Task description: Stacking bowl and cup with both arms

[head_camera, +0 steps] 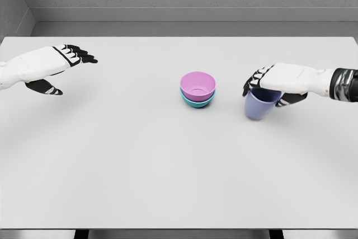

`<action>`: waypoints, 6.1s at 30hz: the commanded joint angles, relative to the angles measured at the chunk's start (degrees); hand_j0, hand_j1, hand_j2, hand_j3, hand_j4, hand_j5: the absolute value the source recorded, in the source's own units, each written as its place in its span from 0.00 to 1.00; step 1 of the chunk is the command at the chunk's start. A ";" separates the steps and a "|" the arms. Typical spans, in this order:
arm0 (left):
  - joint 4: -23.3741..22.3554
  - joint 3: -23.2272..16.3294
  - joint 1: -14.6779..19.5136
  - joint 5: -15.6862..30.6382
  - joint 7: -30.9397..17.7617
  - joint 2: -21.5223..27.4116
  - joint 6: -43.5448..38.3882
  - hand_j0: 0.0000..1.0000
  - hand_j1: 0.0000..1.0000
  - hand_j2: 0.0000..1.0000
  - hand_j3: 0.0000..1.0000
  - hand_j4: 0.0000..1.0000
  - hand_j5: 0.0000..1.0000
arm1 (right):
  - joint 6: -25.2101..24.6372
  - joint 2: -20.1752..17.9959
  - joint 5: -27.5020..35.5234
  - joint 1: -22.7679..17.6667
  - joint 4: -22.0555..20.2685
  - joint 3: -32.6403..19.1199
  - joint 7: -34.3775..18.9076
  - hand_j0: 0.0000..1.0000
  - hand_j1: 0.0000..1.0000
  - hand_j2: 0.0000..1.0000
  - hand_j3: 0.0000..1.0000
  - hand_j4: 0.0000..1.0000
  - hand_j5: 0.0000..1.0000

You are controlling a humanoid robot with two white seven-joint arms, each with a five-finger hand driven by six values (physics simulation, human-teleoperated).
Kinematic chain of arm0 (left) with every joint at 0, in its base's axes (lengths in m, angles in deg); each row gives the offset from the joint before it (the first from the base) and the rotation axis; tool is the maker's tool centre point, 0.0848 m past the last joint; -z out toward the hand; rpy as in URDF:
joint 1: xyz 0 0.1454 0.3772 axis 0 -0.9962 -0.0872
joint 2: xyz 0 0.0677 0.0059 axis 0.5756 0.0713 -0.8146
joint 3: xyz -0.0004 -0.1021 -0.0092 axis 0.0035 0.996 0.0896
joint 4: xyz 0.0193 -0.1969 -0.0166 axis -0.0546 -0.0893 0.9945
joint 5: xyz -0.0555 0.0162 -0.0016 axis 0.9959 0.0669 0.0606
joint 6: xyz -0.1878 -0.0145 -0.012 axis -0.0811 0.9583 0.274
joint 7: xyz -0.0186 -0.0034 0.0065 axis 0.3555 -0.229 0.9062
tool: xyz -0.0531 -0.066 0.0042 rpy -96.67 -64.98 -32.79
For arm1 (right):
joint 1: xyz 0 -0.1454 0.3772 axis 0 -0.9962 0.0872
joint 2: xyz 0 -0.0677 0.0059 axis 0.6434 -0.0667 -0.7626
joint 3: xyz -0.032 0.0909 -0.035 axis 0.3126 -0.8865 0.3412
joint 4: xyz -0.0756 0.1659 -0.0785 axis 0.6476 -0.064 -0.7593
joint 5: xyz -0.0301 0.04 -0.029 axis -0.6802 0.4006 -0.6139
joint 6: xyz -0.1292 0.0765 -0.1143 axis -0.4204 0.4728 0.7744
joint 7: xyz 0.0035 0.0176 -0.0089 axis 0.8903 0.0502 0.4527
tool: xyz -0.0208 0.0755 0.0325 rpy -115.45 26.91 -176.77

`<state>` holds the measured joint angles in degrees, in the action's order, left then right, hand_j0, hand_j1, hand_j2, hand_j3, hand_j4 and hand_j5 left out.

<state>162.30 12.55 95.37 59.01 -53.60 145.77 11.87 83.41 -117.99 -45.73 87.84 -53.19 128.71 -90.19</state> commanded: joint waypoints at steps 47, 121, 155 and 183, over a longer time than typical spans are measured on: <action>-0.08 0.26 0.00 0.36 0.03 0.14 -0.05 1.00 1.00 1.00 1.00 1.00 1.00 | -3.58 4.62 0.38 8.26 -0.37 -1.00 0.03 0.65 0.65 0.65 0.65 0.65 0.65; -0.17 0.26 0.00 0.36 0.03 0.15 -0.05 1.00 1.00 1.00 1.00 1.00 1.00 | -3.58 13.24 0.38 9.32 -3.35 1.02 0.03 0.62 0.62 0.62 0.62 0.62 0.62; -0.17 0.26 0.00 0.36 0.03 0.15 -0.05 1.00 1.00 1.00 1.00 1.00 1.00 | -3.50 15.87 0.21 9.40 2.01 2.78 0.03 0.63 0.63 0.63 0.63 0.63 0.63; -0.17 0.26 0.00 0.36 0.03 0.15 -0.05 1.00 1.00 1.00 1.00 1.00 1.00 | -3.32 14.29 0.38 9.93 -2.21 -1.17 0.03 1.00 1.00 1.00 1.00 1.00 1.00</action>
<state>162.13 12.74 95.37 59.01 -53.60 145.86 11.87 80.09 -102.52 -45.65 97.51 -52.67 129.68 -90.20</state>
